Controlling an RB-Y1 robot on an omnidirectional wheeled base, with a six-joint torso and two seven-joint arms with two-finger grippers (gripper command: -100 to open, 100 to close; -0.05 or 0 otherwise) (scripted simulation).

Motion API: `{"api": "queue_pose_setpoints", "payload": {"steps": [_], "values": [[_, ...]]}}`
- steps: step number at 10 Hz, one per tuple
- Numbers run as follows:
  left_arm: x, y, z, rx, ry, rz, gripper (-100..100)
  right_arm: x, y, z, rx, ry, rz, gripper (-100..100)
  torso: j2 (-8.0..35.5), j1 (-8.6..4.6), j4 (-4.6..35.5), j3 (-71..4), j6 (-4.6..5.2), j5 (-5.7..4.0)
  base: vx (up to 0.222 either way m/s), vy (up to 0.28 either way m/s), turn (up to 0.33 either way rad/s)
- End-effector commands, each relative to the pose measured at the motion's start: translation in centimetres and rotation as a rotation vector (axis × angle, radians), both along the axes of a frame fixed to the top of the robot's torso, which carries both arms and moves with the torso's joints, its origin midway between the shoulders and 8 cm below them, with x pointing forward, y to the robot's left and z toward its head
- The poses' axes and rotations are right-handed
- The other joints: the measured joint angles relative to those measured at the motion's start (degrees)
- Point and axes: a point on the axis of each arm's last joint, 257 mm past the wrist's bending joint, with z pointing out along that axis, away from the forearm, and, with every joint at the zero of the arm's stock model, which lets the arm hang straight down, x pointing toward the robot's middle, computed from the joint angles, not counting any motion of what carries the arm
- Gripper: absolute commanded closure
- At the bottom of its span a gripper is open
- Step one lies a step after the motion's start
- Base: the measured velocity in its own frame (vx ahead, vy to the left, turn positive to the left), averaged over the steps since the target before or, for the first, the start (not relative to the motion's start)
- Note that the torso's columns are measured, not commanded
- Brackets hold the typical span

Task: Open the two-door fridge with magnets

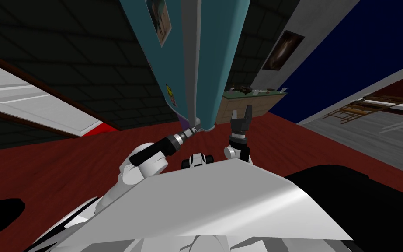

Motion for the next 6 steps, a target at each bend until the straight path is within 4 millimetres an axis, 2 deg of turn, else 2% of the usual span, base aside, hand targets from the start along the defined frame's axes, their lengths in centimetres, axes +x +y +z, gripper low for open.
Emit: {"api": "queue_pose_setpoints", "payload": {"steps": [1, 6], "values": [[-0.55, -0.5, 2.83, -0.011, -0.04, -0.033, -100, 0.0, 0.0, 0.0, 0.0, 0.0, 0.0, 0, 0.0, 0.15, 0.2, -0.1, -0.06, 0.04, 0.019, -0.022, 0.098], [-0.95, -0.69, 3.3, -0.008, -0.041, -0.046, -100, 0.0, 0.0, 0.0, 0.0, 0.0, 0.0, 0, 0.2, -0.11, 0.5, -0.1, -0.03, -0.06, 0.003, -0.005, 0.029]]}}
